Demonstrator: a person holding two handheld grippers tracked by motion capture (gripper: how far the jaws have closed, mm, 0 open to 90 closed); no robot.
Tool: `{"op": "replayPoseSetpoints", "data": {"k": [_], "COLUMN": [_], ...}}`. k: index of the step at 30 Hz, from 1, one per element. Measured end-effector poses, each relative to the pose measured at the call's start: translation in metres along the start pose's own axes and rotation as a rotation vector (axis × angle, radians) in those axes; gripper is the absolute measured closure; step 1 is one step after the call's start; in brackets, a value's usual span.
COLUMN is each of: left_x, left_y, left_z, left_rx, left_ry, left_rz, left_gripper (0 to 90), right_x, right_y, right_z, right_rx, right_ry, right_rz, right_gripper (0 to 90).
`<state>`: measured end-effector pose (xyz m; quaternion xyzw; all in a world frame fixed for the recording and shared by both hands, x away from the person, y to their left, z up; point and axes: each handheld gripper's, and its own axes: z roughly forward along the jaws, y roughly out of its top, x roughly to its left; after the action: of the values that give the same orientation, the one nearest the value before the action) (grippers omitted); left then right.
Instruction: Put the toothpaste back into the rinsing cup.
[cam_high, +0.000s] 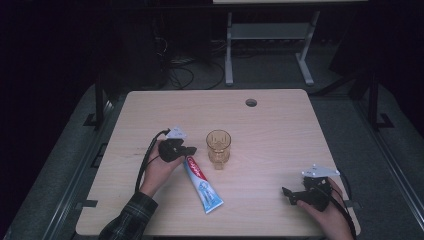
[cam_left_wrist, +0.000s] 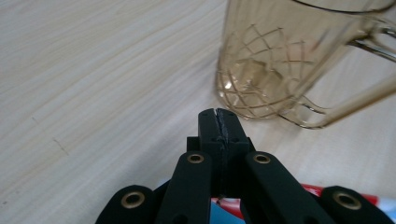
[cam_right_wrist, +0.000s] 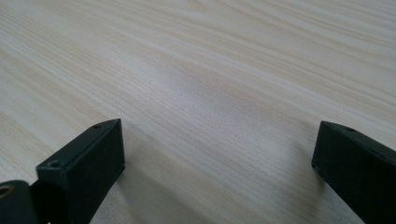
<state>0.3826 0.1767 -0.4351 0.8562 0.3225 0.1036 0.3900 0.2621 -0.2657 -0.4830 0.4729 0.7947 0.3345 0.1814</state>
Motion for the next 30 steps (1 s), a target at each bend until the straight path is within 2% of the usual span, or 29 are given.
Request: {"op": "replayPoseSetpoints", "data": {"k": [3, 17, 26, 30], "left_x": [0.006, 0.013, 0.008, 0.008], "left_y": [-0.004, -0.01, -0.013, -0.016], "left_z": [0.007, 0.008, 0.002, 0.0], "left_rx": [0.033, 0.071, 0.11, 0.111], "left_ry": [0.004, 0.04, 0.067, 0.064], "left_rz": [-0.009, -0.019, 0.023, 0.016], "left_gripper": [90.0, 90.0, 90.0, 90.0], "right_x": [0.0, 0.0, -0.001, -0.001], "right_y": [0.0, 0.0, 0.0, 0.0], "right_z": [0.0, 0.0, 0.0, 0.0], "right_rx": [0.0, 0.0, 0.001, 0.0], "right_ry": [0.0, 0.001, 0.005, 0.006], "right_rz": [0.0, -0.001, -0.005, -0.006], "right_gripper": [1.7, 1.8, 1.8, 1.8]}}
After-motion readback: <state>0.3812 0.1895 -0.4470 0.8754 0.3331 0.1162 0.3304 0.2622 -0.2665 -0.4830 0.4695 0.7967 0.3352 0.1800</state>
